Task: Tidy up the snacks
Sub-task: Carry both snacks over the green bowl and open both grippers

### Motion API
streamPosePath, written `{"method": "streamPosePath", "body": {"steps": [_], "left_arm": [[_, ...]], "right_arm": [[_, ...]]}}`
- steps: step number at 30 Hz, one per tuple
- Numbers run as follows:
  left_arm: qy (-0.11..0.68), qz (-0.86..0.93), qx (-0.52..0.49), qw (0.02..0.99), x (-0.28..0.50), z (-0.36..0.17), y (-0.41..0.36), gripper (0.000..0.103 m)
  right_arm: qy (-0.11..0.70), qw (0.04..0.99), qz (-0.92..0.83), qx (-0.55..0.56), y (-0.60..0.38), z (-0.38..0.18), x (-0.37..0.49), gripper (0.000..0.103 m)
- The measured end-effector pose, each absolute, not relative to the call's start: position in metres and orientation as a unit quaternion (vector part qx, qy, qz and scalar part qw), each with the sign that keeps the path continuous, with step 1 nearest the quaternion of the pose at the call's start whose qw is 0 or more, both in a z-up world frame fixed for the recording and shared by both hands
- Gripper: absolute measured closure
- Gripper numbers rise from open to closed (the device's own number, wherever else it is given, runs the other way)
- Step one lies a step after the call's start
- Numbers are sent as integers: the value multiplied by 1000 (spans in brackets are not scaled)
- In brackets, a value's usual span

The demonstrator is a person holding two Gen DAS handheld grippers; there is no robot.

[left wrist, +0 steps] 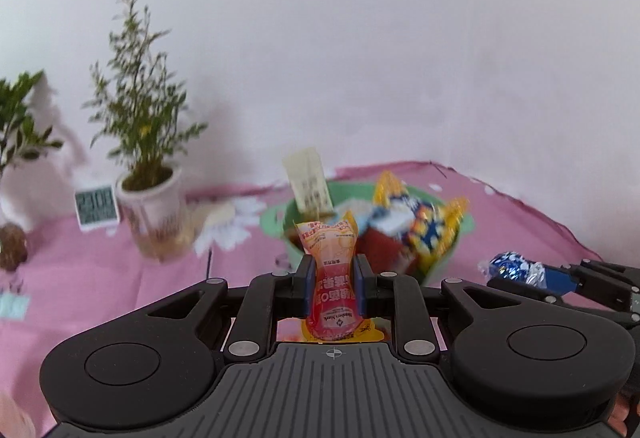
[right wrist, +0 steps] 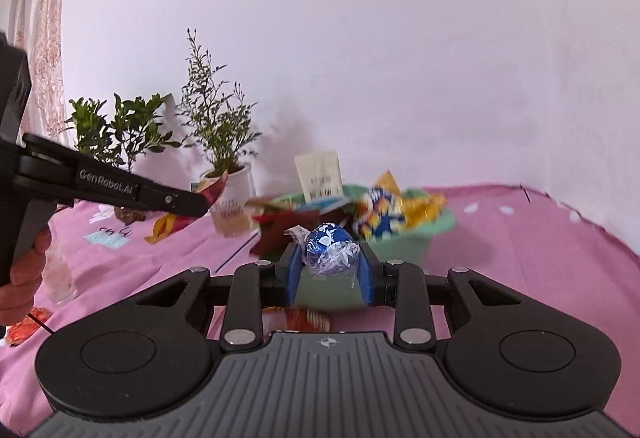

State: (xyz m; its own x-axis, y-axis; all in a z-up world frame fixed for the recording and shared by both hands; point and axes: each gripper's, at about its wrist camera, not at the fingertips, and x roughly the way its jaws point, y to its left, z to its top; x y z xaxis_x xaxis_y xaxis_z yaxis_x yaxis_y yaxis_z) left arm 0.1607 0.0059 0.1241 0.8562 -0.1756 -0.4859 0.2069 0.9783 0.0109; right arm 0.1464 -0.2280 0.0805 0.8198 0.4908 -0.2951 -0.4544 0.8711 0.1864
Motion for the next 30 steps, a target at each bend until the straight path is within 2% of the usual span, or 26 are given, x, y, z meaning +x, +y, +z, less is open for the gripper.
{"method": "streamPosePath", "body": {"steps": [6, 14, 18, 19, 20, 21, 22, 28, 30], "left_arm": [[256, -106, 31, 960, 212, 133, 5, 18], [281, -109, 36, 953, 276, 116, -4, 17], [291, -105, 52, 949, 291, 104, -14, 1], [291, -101, 57, 950, 290, 103, -15, 2], [287, -102, 62, 950, 287, 102, -16, 2], [282, -102, 66, 952, 284, 103, -16, 2], [277, -101, 68, 953, 279, 103, -13, 1], [267, -84, 47, 959, 245, 111, 10, 0], [262, -78, 42, 961, 231, 110, 20, 0]], "right_arm": [[174, 955, 235, 50, -213, 78, 194, 68], [196, 955, 220, 24, -194, 60, 228, 68], [202, 955, 215, 5, -187, 53, 229, 64], [197, 956, 216, 0, -188, 53, 226, 62], [193, 957, 217, -4, -188, 54, 222, 54], [188, 958, 218, -7, -189, 55, 218, 42], [182, 958, 219, -8, -190, 55, 214, 37], [179, 959, 219, 13, -202, 57, 192, 29], [179, 958, 221, 26, -208, 55, 181, 23]]}}
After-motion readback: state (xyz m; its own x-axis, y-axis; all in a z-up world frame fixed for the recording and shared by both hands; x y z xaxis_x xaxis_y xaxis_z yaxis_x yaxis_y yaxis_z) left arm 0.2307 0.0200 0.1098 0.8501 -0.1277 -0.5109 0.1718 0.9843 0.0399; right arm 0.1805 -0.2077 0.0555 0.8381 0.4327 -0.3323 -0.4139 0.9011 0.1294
